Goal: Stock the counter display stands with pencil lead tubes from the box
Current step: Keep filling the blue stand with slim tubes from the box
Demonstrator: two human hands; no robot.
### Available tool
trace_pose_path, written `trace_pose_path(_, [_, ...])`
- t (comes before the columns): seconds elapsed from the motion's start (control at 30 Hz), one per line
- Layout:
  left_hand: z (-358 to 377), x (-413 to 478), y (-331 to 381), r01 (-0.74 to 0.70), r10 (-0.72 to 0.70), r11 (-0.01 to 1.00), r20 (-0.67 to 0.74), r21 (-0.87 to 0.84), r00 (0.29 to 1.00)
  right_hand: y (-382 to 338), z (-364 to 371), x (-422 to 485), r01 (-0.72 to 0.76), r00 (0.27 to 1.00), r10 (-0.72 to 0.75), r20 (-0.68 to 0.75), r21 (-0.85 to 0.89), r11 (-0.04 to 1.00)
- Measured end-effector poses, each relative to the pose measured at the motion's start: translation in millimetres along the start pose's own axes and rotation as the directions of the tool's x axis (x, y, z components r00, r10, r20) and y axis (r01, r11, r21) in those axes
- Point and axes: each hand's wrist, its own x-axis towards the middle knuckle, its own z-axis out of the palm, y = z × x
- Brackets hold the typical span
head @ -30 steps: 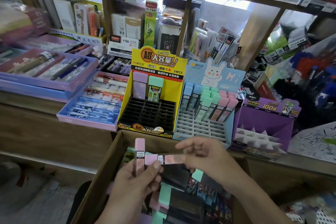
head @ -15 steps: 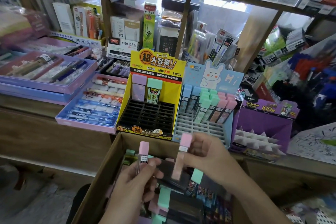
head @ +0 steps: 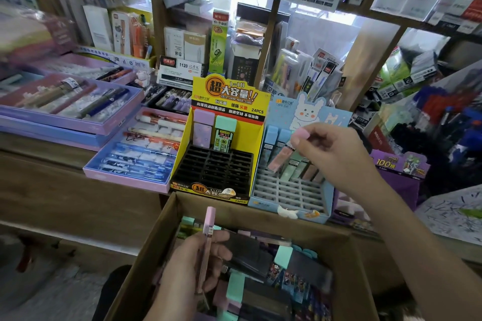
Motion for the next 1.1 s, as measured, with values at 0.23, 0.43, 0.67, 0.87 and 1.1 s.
trace_pose_path(0.23, [6.0,-22.9,13.4,-0.036,0.037,0.998,-0.018,0.047,0.999,5.9,-8.1,20.3,0.011,1.000,-0.011,-0.025,0.004,1.000])
trace_pose_path(0.43, [7.6,-28.3,15.5,-0.068,0.072,0.993,-0.044,0.100,0.996,16.9,-19.7,13.2,0.001,0.999,-0.001,-0.043,-0.010,1.000])
trace_pose_path(0.67, [10.9,-28.3,14.8,-0.061,0.069,0.989,-0.051,0.135,0.996,27.7,-45.1,1.6,0.000,0.997,-0.005,-0.080,-0.071,0.997])
trace_pose_path(0.87, [11.1,-27.4,13.1,-0.047,0.055,0.990,-0.057,0.132,0.997,42.9,-55.3,-4.4,-0.050,0.995,0.033,-0.099,-0.171,0.984])
trace_pose_path(1.1, [11.2,-26.0,12.9,-0.046,0.058,0.985,-0.064,0.168,0.996,54.6,-54.7,-9.6,-0.066,0.996,0.051,-0.068,-0.232,0.970])
